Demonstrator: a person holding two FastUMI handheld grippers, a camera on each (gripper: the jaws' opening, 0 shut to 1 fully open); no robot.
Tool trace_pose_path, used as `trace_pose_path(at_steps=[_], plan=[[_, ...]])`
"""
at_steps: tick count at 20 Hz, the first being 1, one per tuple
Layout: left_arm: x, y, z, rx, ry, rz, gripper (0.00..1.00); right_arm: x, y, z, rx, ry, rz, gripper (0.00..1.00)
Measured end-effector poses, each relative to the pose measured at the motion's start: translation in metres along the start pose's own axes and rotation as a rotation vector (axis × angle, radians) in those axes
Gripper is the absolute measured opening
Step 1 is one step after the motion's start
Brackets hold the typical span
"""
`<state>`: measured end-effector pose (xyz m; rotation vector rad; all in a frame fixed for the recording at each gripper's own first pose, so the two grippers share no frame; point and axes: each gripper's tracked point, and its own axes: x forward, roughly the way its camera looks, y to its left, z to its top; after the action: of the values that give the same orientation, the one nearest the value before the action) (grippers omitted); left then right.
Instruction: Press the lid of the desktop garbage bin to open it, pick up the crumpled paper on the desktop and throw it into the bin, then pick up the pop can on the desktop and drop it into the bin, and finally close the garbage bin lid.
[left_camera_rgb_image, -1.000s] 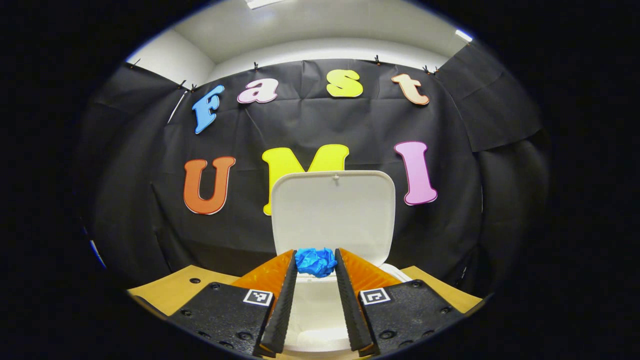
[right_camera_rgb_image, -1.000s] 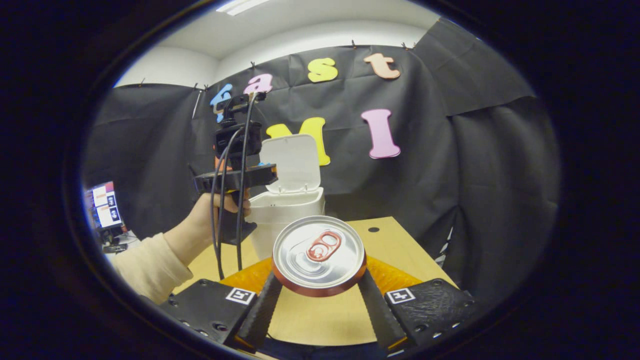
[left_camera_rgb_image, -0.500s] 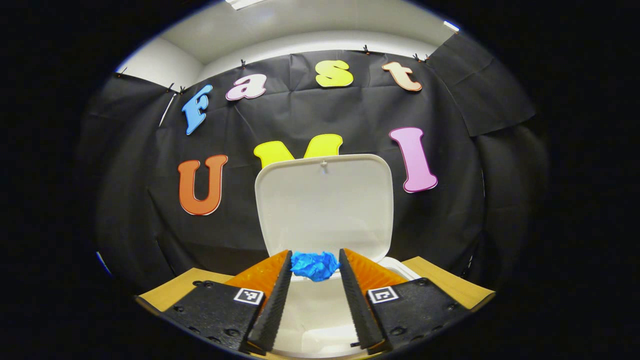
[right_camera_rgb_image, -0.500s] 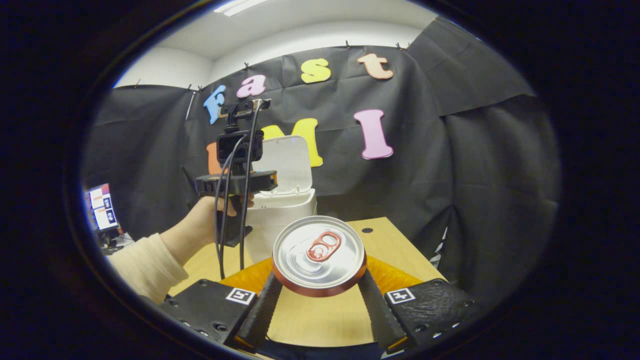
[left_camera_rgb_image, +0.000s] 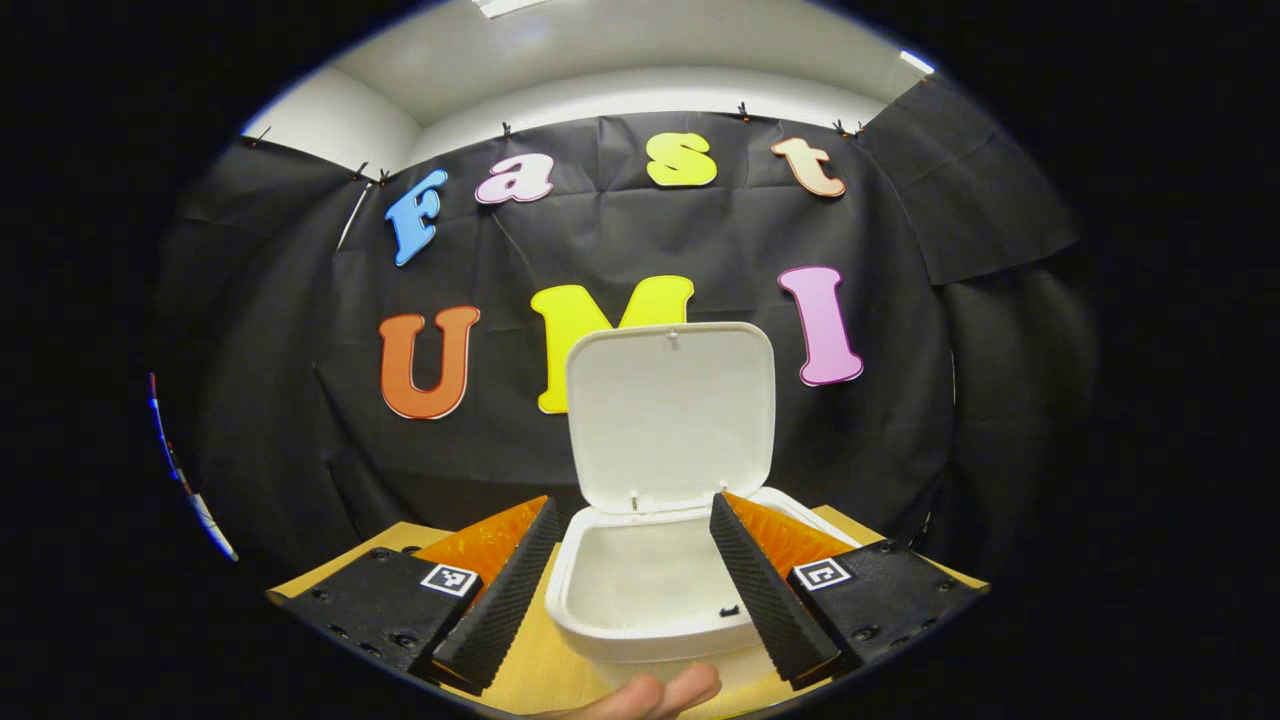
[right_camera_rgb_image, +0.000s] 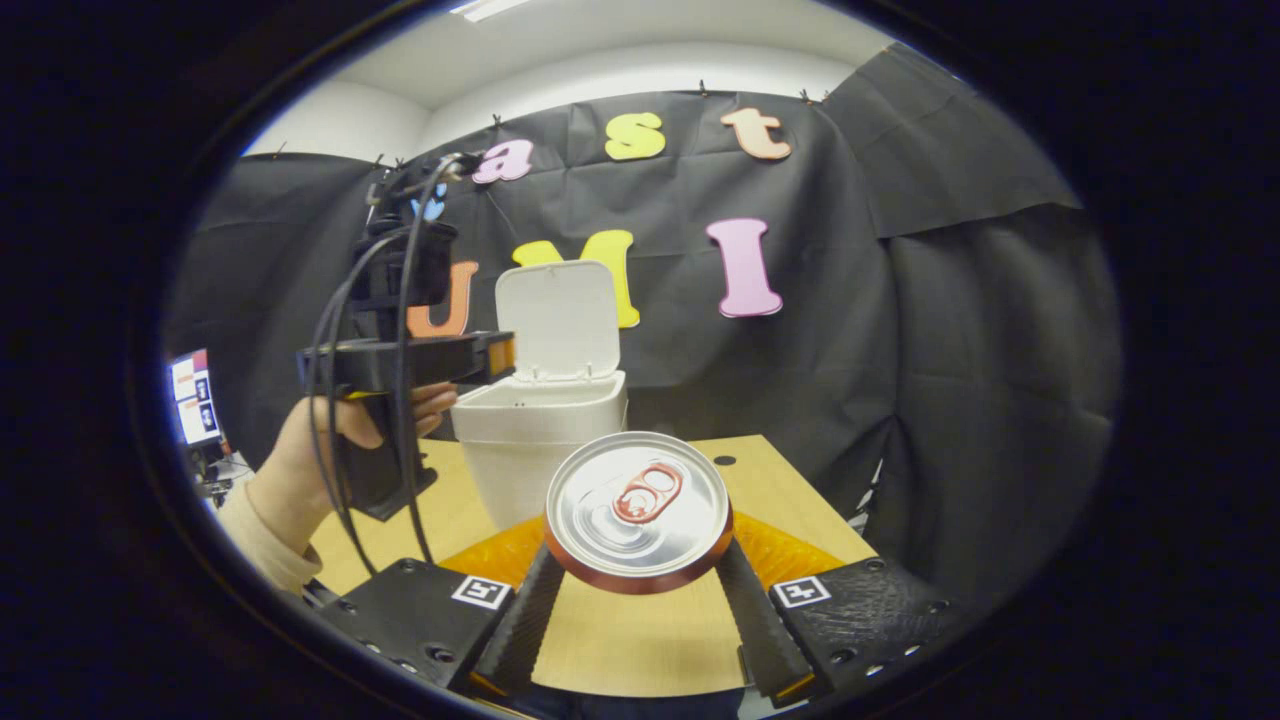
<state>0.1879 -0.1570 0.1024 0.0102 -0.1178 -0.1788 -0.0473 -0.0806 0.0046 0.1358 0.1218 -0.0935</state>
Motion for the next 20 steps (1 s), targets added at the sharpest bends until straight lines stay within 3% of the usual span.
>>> trace_pose_path(at_steps=[7,9,11,16,20], plan=[[-0.089,0.059,-0.012,-0.006,-0.010,0.010,0.99,0.027,0.033,-0.016,0.052,0.019,0.024,0.80],[-0.109,0.074,-0.019,-0.005,-0.016,0.036,0.99,0.032,0.045,-0.025,0.026,0.044,0.045,0.80],[-0.124,0.083,-0.026,-0.015,-0.022,0.050,0.99,0.036,0.047,-0.030,-0.010,0.043,0.017,0.79],[-0.153,0.116,-0.043,-0.068,-0.055,0.099,0.99,0.031,0.078,-0.032,-0.018,0.013,0.053,0.80],[-0.157,0.124,-0.068,-0.015,-0.008,0.090,0.99,0.028,0.089,-0.016,-0.094,-0.024,0.029,0.79]])
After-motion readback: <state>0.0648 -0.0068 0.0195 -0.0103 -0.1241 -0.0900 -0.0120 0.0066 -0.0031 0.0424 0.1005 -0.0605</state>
